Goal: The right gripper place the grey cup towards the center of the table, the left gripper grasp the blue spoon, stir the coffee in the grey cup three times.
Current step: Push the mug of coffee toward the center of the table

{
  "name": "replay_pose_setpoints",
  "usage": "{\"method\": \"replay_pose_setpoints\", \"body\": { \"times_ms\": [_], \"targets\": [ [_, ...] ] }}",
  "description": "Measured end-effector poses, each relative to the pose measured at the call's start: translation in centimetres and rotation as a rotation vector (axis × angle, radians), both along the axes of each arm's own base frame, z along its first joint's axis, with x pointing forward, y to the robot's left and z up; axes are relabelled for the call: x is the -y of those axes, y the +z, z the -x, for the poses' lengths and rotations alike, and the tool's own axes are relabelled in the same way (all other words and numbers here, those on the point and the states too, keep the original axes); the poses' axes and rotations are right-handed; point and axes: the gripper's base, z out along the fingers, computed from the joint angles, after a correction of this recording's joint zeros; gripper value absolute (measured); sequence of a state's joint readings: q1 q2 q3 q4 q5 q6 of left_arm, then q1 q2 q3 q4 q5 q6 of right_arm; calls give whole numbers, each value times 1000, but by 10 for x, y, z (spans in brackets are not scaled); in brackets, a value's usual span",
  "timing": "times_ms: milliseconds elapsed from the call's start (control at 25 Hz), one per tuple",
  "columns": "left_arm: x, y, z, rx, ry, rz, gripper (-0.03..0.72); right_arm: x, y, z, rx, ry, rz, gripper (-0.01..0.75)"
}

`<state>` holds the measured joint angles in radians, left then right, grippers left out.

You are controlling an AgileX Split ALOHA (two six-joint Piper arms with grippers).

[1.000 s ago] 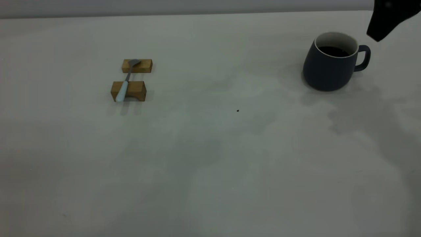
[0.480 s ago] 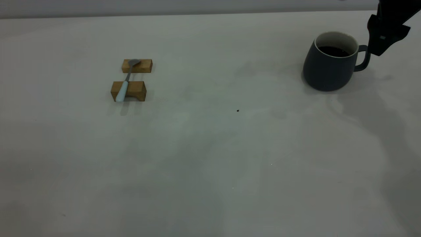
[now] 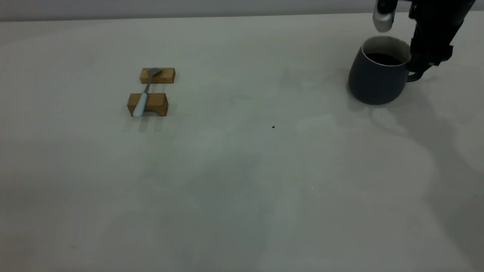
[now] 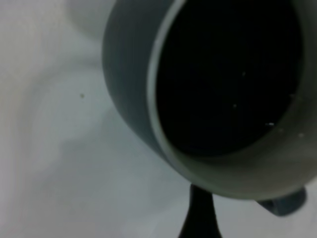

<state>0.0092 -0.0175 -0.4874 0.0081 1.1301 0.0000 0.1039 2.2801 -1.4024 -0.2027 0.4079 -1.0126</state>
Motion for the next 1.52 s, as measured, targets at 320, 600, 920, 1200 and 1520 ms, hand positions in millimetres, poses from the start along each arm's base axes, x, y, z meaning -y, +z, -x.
{"method": "replay_pose_setpoints", "body": {
  "times_ms": [320,600,920,1200,1520],
  "targets": [
    [0,0,0,0,0,0,507,-2,-10,-5,43,105,25,631],
    [0,0,0,0,0,0,507,-12,-17,-7,71,148,24,622],
    [0,0,0,1,0,0,507,-17,-16,-9,106,162,16,618],
    [0,0,0,1,0,0,507,-17,-10,-8,95,154,18,608],
    [0,0,0,1,0,0,507,-18,-2,-12,146,161,12,602]
  ]
}}
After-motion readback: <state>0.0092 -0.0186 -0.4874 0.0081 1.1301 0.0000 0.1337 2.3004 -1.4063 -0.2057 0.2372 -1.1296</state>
